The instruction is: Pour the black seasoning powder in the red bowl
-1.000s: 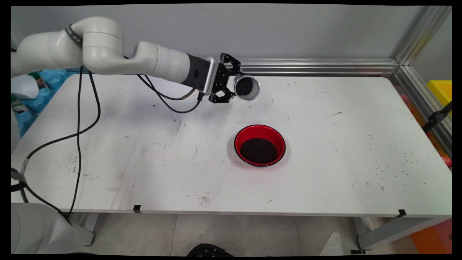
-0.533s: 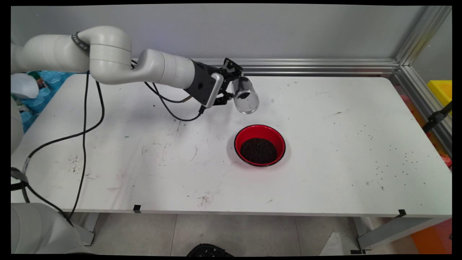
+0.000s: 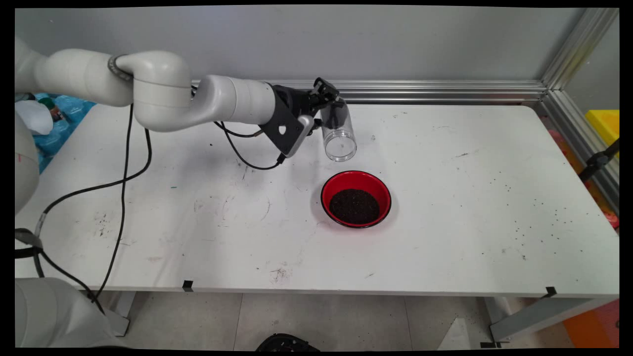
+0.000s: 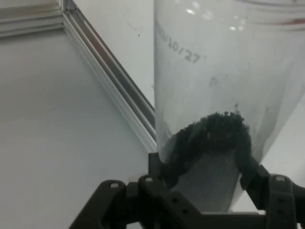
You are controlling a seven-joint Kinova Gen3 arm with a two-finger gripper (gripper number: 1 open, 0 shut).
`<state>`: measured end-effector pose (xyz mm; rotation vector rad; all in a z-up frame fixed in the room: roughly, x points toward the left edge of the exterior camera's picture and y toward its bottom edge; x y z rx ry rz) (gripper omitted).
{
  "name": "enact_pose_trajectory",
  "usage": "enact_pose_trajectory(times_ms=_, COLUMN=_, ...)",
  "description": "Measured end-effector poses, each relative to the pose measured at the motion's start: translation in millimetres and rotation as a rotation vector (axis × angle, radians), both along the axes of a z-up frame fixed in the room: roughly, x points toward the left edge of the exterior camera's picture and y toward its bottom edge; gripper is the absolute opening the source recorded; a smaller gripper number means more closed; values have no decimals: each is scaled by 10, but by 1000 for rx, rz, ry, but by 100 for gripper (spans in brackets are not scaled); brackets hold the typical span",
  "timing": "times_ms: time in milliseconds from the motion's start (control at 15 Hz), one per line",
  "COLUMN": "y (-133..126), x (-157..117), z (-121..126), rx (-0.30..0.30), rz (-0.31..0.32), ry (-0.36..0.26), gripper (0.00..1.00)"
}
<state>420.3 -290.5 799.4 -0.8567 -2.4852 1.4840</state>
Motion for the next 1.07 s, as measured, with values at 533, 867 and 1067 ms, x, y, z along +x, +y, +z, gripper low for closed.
enact_pose_trajectory(times_ms=533, y=70, x=-208, z=-136, rx=-147, rz=-50, ry=-122, gripper=0)
enact_pose_trajectory(times_ms=867, y=89, x=-329, z=-210, rx=-234, rz=-71, ry=-171, gripper=0)
enact_pose_trajectory(times_ms=1067, y=118, x=-419, z=-280, rx=-293, rz=-89, ry=-200, gripper=0)
